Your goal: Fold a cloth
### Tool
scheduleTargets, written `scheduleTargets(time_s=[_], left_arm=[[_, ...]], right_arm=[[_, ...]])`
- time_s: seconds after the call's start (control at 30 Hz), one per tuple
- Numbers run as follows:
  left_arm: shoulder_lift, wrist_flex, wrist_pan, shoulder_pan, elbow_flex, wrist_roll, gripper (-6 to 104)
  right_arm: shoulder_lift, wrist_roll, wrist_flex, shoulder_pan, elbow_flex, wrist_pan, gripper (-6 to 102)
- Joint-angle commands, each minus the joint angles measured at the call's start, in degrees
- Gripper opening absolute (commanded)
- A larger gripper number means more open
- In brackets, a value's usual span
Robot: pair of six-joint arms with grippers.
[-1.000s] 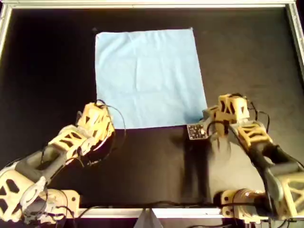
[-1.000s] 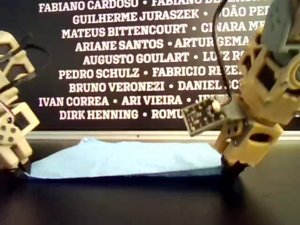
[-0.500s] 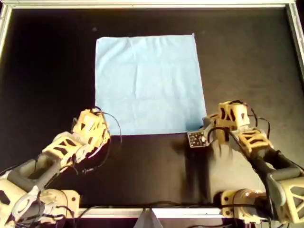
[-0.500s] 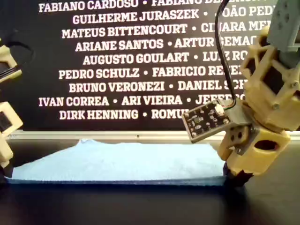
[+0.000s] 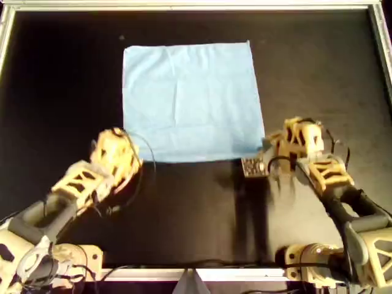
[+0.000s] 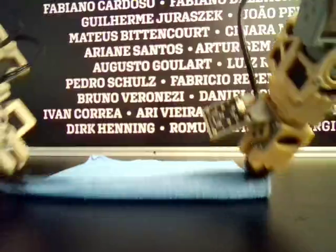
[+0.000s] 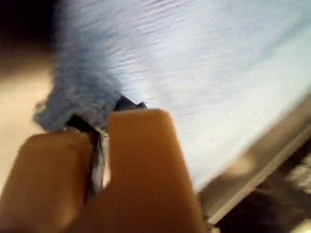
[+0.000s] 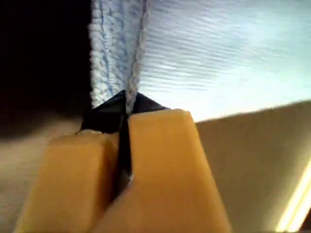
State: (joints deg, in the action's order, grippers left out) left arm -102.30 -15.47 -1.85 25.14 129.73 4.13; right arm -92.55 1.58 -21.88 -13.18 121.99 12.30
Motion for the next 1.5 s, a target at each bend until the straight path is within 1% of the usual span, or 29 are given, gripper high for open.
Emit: scheduleTargets(time_s=[0.0,0.13,0.23,0.3,0.53,0.57,0.73,0.8,0.87,1.07,1.2,1.47], left_arm=[[0.26,0.97,0.70,-4.31,-7.91,-0.35,-1],[4.39,0.97,0.70,-7.82,-15.12,-0.35,-1],[9.32,1.05,0.70,-9.23,-21.53,-0.44,-1],[13.36,1.05,0.70,-9.67,-26.19,-0.44,-1],[29.62,1.05,0.62,-9.76,-46.32,-0.44,-1],[31.55,1.05,0.62,-10.20,-49.22,-0.44,-1],[40.34,1.05,0.62,-14.41,-62.84,-0.44,-1],[43.42,1.05,-0.18,-16.26,-67.41,-0.44,-1],[45.62,1.05,-0.35,-17.49,-71.63,-0.44,-1],[51.15,1.05,-0.44,-17.75,-81.21,-0.44,-1],[55.20,1.14,-0.53,-17.05,-87.10,-0.35,-1],[65.92,1.23,-0.53,-16.96,-101.95,-0.35,-1]], right_arm=[[-2.02,0.44,0.53,0.44,-8.44,-0.26,-1],[0.44,0.44,0.53,0.53,-16.00,-0.35,-1],[6.15,0.44,0.53,0.79,-23.38,-0.35,-1],[10.72,0.44,0.53,0.88,-28.74,-0.35,-1],[30.23,0.44,0.53,0.88,-52.47,-0.35,-1],[32.96,0.44,0.53,0.97,-55.99,-0.35,-1],[44.47,0.44,0.53,1.14,-73.30,-0.44,-1],[48.69,0.44,0.53,1.49,-79.72,-0.44,-1],[52.12,0.44,0.53,1.76,-85.78,-0.44,-1],[62.31,0.44,0.53,2.99,-101.51,-0.44,-1],[67.94,0.44,0.53,3.16,-109.60,-0.44,-1],[74.18,0.53,0.53,4.13,-118.48,-0.53,-1]])
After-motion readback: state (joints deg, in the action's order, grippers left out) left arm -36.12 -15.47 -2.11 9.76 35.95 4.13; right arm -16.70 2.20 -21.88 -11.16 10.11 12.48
